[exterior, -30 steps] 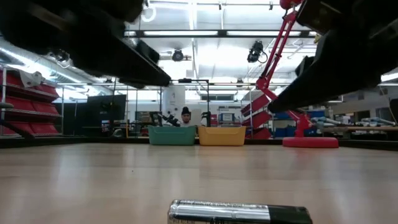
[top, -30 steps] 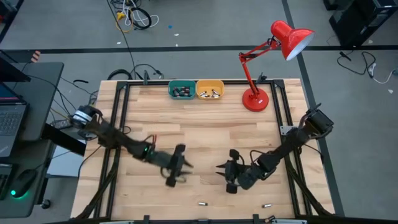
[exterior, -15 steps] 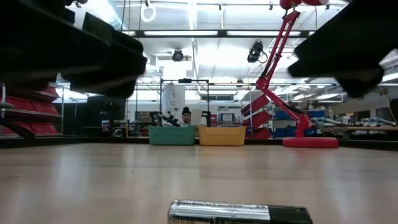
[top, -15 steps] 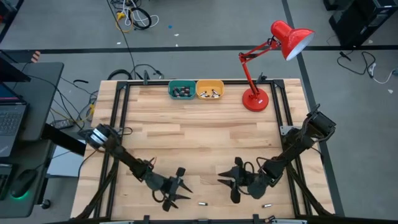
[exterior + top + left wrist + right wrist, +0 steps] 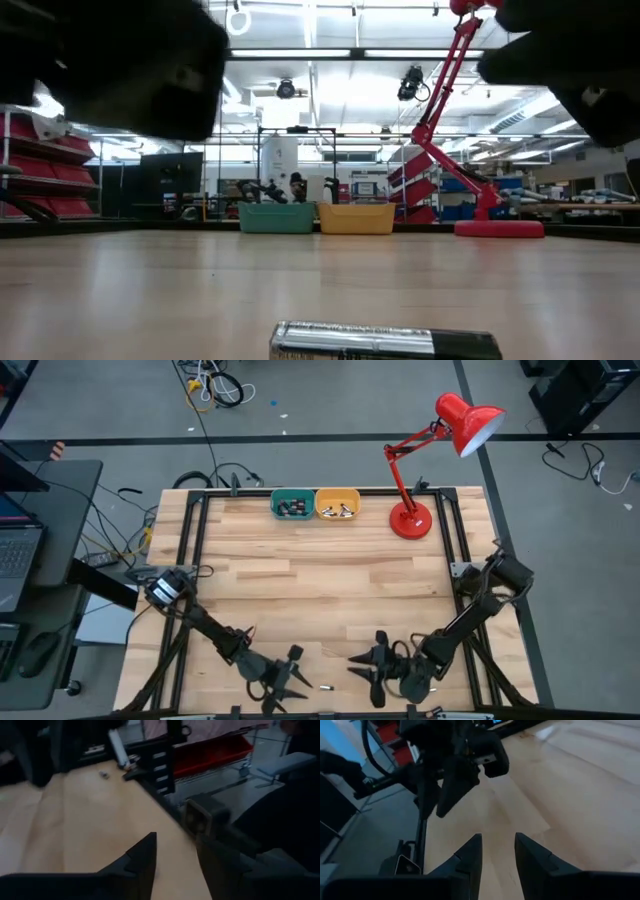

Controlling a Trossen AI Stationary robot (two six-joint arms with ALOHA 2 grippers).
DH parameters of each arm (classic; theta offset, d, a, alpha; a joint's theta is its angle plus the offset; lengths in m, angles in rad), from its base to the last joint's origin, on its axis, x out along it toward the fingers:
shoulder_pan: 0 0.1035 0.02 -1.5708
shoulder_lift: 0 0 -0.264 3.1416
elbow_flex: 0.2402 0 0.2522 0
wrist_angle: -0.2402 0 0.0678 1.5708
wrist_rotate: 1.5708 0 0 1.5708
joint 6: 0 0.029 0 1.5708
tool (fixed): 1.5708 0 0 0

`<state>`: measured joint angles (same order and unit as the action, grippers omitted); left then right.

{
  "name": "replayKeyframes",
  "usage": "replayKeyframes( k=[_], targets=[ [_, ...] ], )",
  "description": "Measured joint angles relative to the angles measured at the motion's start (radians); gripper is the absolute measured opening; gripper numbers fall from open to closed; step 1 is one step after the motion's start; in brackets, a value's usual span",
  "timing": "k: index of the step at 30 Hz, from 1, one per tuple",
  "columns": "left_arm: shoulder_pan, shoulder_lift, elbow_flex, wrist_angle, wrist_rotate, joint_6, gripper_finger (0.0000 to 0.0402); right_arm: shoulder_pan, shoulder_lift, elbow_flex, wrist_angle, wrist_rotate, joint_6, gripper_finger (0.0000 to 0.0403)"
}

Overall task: Sort batteries
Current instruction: Put the white battery into the yellow bin

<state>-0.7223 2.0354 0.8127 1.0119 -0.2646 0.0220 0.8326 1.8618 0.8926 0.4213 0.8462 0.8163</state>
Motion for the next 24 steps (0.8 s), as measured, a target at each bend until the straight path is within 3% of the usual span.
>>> replayKeyframes(
  k=[6, 11, 24],
  targets=[
    [-0.019, 0.045, 0.066, -0.014, 0.005, 0.017, 0.0224, 0.000, 0.103, 0.086, -0.008, -0.001, -0.031, 0.0103],
    [-0.013, 0.086, 0.099, -0.026, -0.067, 0.026, 0.0269, 0.007, 0.136, 0.125, -0.009, -0.003, -0.047, 0.0103],
    [0.016, 0.161, 0.145, -0.065, -0.110, -0.034, 0.0251, 0.012, 0.129, 0.124, 0.003, 0.000, -0.042, 0.0103]
  ],
)
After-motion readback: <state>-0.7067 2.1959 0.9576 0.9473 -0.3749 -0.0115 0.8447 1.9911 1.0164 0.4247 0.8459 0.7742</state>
